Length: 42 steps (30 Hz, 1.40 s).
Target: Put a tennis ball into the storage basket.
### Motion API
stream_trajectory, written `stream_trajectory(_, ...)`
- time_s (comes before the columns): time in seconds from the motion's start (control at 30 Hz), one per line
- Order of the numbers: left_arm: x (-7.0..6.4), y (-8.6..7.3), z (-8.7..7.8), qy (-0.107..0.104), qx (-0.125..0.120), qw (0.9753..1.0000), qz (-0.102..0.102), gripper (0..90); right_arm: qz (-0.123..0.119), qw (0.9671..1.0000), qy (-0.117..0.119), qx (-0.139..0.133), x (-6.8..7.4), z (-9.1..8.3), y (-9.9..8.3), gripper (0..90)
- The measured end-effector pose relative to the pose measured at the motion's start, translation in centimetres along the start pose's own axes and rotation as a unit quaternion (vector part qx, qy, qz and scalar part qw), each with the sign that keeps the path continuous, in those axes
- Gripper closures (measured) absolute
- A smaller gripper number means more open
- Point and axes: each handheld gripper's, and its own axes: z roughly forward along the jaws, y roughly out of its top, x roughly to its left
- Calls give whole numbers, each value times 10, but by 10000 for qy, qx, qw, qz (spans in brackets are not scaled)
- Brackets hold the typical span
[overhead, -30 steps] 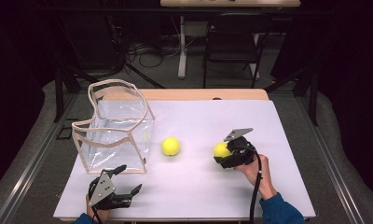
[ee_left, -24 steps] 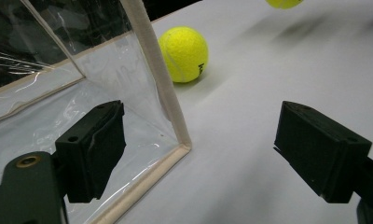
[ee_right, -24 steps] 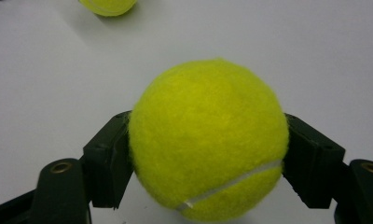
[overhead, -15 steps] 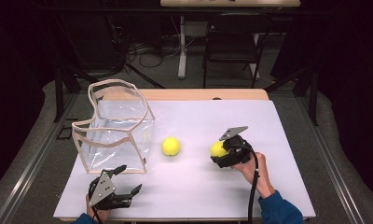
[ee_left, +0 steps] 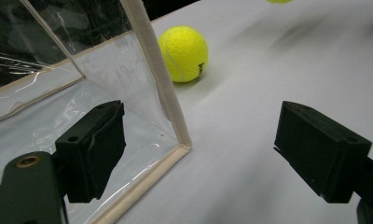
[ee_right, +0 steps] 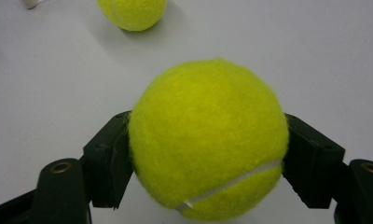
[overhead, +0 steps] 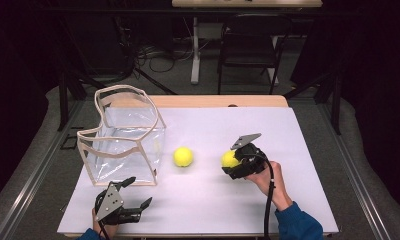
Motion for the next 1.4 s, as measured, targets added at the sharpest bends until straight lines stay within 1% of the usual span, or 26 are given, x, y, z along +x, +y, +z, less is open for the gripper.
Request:
stream_trajectory(0.4, 0, 0, 0, 1, 2, 10000, 2, 161, -95, 9999, 118, 40, 5, 1, 7, 256)
stream_trajectory(0.7, 0, 0, 0, -4, 7, 10000, 5, 161, -157, 9997, 146, 91, 9, 2, 11, 256)
stream_trajectory(0.9, 0, 0, 0, -2, 9, 10000, 8, 161, -239, 9995, 164, 97, 12, 3, 15, 256)
stream_trajectory(1.13, 0, 0, 0, -2, 5, 10000, 7, 160, -310, 9993, 175, 118, 16, 3, 22, 256)
stream_trajectory(1.4, 0, 0, 0, -4, 9, 10000, 9, 160, -344, 9992, 173, 66, 19, 3, 27, 255)
